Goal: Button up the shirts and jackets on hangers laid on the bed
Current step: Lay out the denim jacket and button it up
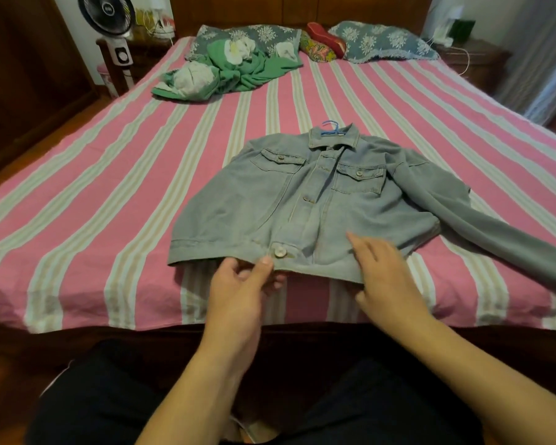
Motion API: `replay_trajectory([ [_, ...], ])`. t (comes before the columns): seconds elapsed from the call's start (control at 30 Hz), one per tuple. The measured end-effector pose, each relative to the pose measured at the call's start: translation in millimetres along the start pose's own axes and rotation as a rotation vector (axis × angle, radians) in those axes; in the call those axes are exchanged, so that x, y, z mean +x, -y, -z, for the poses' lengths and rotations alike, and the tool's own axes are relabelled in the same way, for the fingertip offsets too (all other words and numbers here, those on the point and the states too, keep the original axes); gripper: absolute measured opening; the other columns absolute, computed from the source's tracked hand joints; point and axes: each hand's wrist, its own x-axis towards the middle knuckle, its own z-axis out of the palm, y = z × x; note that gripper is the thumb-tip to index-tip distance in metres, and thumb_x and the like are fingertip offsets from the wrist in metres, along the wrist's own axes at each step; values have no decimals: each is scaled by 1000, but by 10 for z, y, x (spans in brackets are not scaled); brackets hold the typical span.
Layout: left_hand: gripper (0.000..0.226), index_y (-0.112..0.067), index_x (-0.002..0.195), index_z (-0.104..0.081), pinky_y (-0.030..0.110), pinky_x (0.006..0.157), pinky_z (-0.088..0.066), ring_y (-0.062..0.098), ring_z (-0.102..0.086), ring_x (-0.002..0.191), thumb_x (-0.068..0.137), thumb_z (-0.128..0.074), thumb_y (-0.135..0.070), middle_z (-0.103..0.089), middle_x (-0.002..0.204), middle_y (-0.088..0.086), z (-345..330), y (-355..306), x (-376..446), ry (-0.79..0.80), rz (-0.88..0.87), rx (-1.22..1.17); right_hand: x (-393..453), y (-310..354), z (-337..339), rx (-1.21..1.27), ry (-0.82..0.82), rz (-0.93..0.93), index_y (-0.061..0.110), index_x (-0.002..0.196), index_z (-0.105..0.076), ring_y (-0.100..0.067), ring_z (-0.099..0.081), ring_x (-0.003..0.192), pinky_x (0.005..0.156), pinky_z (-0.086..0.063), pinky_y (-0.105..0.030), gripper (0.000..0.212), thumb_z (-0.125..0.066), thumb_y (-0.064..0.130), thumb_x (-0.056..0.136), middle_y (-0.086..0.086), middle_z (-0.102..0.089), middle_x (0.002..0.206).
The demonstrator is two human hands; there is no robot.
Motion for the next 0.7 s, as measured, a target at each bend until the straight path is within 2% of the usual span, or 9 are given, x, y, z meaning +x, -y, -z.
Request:
replay_trajectory([
  [0.1, 16, -13, 103, -67, 26, 86, -55, 12, -68, 94, 91, -69, -2, -72, 100, 0, 261, -287, 199, 32, -470, 613, 70, -424, 207, -73, -80, -424, 3, 126, -64, -45, -51, 102, 91, -46, -48, 62, -67, -5, 64, -23, -54, 116],
  [0.17, 53, -20, 127, -61, 39, 103, -47, 22, -52, 122, 80, -79, -5, -56, 131, 2, 486, -342, 451, -11, -740, 1192, 130, -516, 295, -37, 6, -596, 6, 122, -66, -44, -54, 103, 89, -46, -45, 45, -59, 2, 77, -24, -56, 116],
  [0.23, 81, -24, 143, -50, 58, 106, -35, 40, -35, 134, 71, -85, -15, -38, 146, 15, 758, -320, 757, -145, -700, 1588, 245, -468, 316, 107, 17, -673, 8, 115, -65, -45, -59, 104, 84, -46, -43, 33, -49, 5, 86, -25, -63, 117],
  [0.27, 81, -24, 144, -49, 60, 106, -33, 45, -35, 133, 72, -84, -22, -39, 146, 20, 837, -353, 880, -176, -613, 1662, 303, -421, 357, 177, -36, -696, 8, 116, -63, -45, -59, 106, 84, -45, -43, 34, -46, 3, 87, -25, -64, 120],
  [0.3, 70, -21, 141, -53, 58, 103, -36, 46, -41, 128, 76, -81, -26, -46, 142, 23, 912, -392, 1020, -200, -506, 1666, 383, -377, 432, 256, -113, -722, 10, 122, -60, -44, -58, 110, 86, -44, -43, 39, -43, 1, 88, -24, -63, 124],
  [0.37, 28, -12, 111, -68, 50, 91, -48, 43, -59, 107, 88, -66, -28, -67, 117, 23, 887, -621, 1204, -167, -280, 1464, 557, -282, 735, 376, -309, -730, 15, 133, -55, -41, -56, 115, 90, -43, -41, 53, -40, -5, 87, -20, -61, 127],
  [0.47, 31, -9, 72, -66, 53, 81, -58, 34, -71, 79, 88, -50, -31, -73, 76, 13, 584, -1029, 1365, -115, -195, 1023, 844, -309, 1401, 372, -596, -655, 18, 124, -63, -35, -57, 111, 85, -39, -34, 46, -43, -3, 88, -14, -65, 118],
  [0.6, 26, -5, 80, -63, 56, 79, -60, 35, -71, 80, 98, -49, -17, -70, 78, 15, -139, -1334, 1277, 2, -342, 860, 951, -699, 2207, 252, -871, -666, 11, 104, -76, -38, -63, 103, 89, -47, -37, 40, -41, 8, 85, -19, -73, 104],
  [0.7, 19, -15, 96, -62, 43, 75, -51, 26, -64, 83, 98, -58, -33, -69, 93, 9, -418, -1144, 1216, 207, -391, 1125, 633, -1153, 2308, -36, -812, -749, 8, 104, -76, -47, -62, 96, 86, -51, -45, 37, -44, 8, 85, -26, -69, 104],
])
